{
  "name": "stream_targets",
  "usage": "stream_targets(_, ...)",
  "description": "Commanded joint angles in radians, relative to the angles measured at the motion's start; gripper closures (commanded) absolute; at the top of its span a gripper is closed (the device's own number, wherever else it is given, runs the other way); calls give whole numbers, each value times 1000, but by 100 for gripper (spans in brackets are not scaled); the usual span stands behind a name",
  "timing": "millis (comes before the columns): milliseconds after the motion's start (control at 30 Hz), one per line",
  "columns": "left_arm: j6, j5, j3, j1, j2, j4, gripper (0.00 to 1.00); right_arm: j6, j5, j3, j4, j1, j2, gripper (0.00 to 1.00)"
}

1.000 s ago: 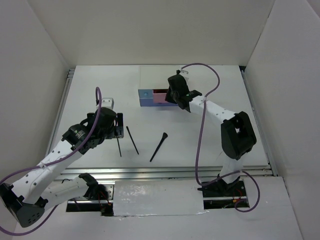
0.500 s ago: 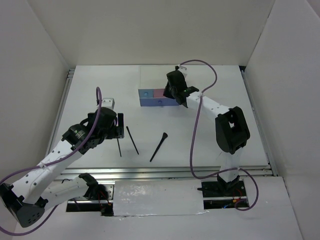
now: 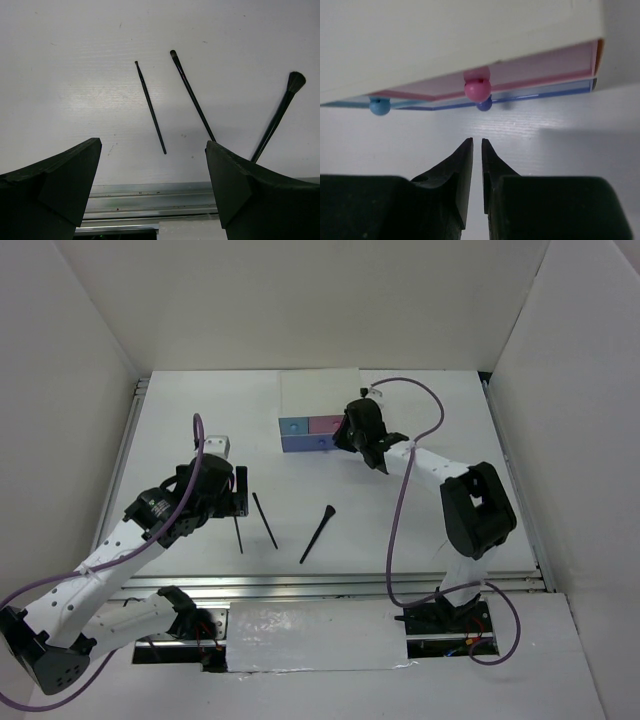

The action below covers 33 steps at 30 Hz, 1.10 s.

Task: Organize the makeup

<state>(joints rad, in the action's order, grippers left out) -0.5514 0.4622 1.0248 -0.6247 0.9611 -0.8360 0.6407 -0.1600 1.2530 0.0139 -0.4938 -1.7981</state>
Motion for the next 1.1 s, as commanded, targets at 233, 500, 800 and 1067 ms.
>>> stream_targets(233,19,-11,-3,11,-1,31,1,262,155,-258,-429,8,76,66)
stream_targets(500,21,-17,-6,11,-13,35,1,502,260,-440,-995,26,-91,44)
stream_targets(800,28,-33,-11,13,-28,43,1,594,228,-400,-1077,35,-234,40)
stream_targets(1067,34,-46,-14,11,-38,51,1,744,264,-351,-1112,67,-328,38)
